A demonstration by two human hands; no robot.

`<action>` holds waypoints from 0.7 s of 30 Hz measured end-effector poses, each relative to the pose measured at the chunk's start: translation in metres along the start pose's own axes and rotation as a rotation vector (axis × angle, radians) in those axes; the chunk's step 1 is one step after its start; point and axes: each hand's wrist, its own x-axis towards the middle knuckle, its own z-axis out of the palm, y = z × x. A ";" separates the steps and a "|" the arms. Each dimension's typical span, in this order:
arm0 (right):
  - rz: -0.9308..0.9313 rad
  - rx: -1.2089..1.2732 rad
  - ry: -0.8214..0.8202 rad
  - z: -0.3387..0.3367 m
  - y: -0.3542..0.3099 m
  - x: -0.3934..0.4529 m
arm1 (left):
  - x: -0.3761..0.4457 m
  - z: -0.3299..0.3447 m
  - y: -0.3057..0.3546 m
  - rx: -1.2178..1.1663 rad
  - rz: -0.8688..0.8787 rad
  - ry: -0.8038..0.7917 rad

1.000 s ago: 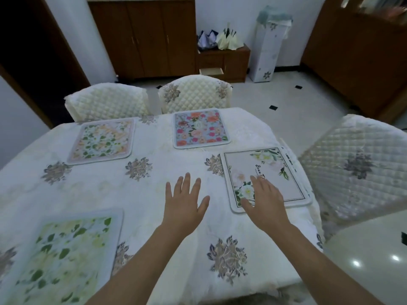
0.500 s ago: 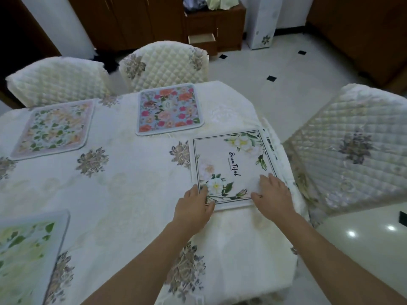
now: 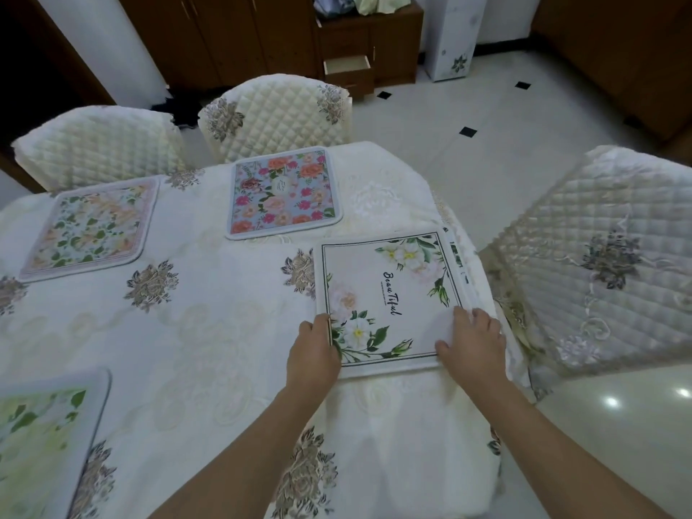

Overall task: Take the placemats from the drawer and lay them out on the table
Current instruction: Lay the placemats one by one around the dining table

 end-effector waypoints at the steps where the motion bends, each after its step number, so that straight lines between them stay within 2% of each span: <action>1: 0.003 0.006 0.014 -0.001 0.003 0.001 | 0.000 0.000 0.000 -0.014 0.005 -0.002; 10: 0.033 0.251 -0.043 0.000 -0.005 -0.016 | -0.007 -0.007 -0.019 -0.001 0.073 0.052; 17: -0.074 0.335 -0.090 0.013 -0.045 -0.072 | -0.018 -0.030 -0.063 -0.006 0.029 0.159; 21: -0.150 0.364 -0.150 0.028 -0.079 -0.108 | -0.036 -0.039 -0.093 0.079 0.009 0.152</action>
